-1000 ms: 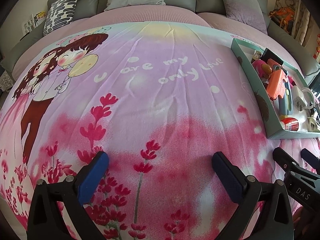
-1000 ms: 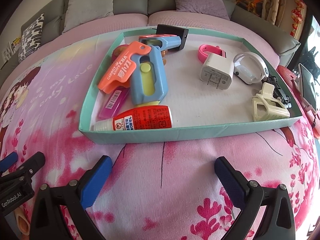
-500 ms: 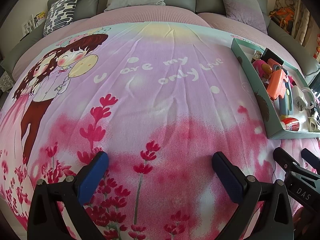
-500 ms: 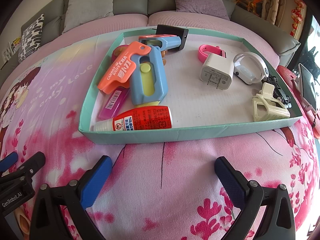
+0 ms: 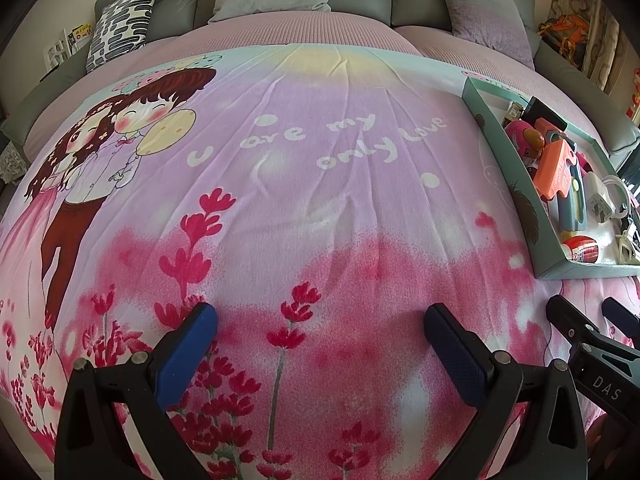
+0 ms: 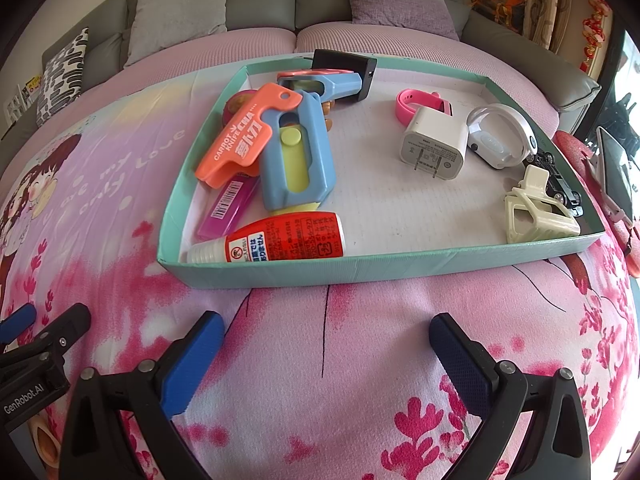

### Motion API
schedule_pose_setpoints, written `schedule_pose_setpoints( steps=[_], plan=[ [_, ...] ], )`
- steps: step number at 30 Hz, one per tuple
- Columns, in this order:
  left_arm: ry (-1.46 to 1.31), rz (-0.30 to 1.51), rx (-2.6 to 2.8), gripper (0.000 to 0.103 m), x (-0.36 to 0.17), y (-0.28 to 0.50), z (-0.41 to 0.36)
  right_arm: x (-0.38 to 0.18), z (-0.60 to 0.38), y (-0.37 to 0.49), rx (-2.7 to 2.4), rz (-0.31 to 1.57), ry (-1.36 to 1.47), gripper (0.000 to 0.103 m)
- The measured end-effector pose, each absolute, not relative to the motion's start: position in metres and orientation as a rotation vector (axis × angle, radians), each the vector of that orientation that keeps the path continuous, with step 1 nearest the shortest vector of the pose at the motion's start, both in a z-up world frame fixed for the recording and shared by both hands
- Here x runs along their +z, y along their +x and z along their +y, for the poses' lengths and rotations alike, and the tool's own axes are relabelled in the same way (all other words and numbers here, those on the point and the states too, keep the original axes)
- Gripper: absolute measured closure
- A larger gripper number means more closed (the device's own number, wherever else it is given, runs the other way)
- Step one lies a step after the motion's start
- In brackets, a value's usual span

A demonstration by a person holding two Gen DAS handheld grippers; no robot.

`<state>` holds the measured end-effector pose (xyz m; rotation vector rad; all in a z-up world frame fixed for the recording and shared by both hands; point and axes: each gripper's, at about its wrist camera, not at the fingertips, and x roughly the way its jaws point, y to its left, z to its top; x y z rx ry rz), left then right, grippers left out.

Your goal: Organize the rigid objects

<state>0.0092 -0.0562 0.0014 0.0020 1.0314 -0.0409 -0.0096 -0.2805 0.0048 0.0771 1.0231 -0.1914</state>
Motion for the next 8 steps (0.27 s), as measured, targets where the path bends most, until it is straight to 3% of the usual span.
schedule_pose_setpoints(
  steps=[8],
  plan=[
    [0.001, 1.032, -0.041, 0.000, 0.0014, 0.0101, -0.0557, 0.0049, -0.2806, -0.0103, -0.191, 1.023, 0.077, 0.000]
  ],
)
